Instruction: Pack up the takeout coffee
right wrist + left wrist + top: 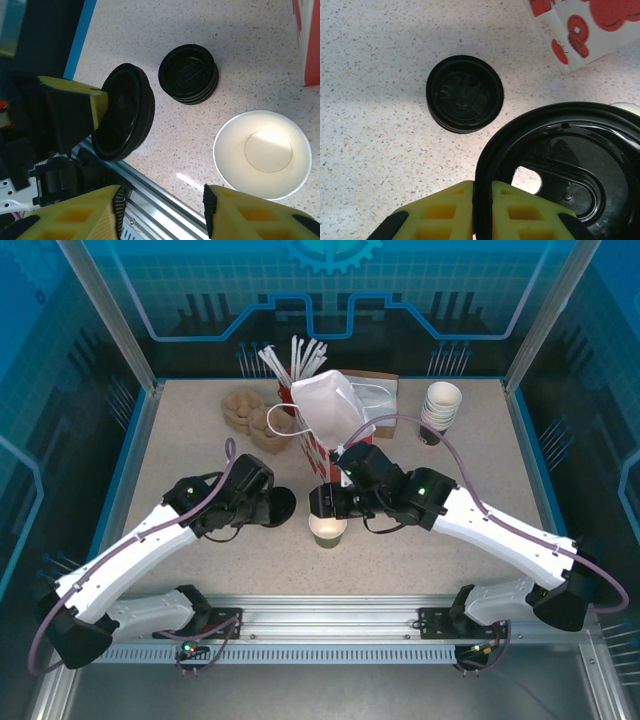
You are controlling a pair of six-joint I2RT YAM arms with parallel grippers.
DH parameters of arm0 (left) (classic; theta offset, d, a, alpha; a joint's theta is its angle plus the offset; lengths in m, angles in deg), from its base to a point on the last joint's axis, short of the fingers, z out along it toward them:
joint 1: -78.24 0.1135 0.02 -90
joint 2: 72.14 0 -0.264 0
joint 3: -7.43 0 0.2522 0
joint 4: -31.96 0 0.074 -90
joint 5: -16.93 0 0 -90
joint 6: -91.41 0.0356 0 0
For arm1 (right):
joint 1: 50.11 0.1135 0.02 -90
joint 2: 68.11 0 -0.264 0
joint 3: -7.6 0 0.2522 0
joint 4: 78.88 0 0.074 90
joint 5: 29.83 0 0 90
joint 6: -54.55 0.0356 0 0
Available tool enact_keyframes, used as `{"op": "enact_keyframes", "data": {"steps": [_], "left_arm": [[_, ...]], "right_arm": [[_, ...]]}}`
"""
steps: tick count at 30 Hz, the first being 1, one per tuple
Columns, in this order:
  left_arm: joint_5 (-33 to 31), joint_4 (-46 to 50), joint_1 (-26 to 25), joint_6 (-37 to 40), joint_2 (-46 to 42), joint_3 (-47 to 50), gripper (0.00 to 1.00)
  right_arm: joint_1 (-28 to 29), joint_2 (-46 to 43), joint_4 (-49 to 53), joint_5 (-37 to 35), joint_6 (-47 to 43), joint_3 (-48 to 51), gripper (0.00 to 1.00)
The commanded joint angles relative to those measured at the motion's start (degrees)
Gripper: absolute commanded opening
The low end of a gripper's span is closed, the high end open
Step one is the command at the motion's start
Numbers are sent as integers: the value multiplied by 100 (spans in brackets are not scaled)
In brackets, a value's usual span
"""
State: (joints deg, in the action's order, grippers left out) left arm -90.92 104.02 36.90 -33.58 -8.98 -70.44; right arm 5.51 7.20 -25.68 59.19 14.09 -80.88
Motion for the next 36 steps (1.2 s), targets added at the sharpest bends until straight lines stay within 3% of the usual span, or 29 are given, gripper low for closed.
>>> {"op": "enact_keyframes", "data": {"steps": [1,23,36], "left_arm": [[-308,208,-254,-322,62,-303,15],[-406,-240,-958,-336,1030,-1082,15],[-395,-302,-1117,-369,1154,-1257,15]], "right_arm": [[79,93,74,-3,176,-166,49],[-173,218,178,-61,388,-8,54],[-476,199,66,-54,353,215,43]]}}
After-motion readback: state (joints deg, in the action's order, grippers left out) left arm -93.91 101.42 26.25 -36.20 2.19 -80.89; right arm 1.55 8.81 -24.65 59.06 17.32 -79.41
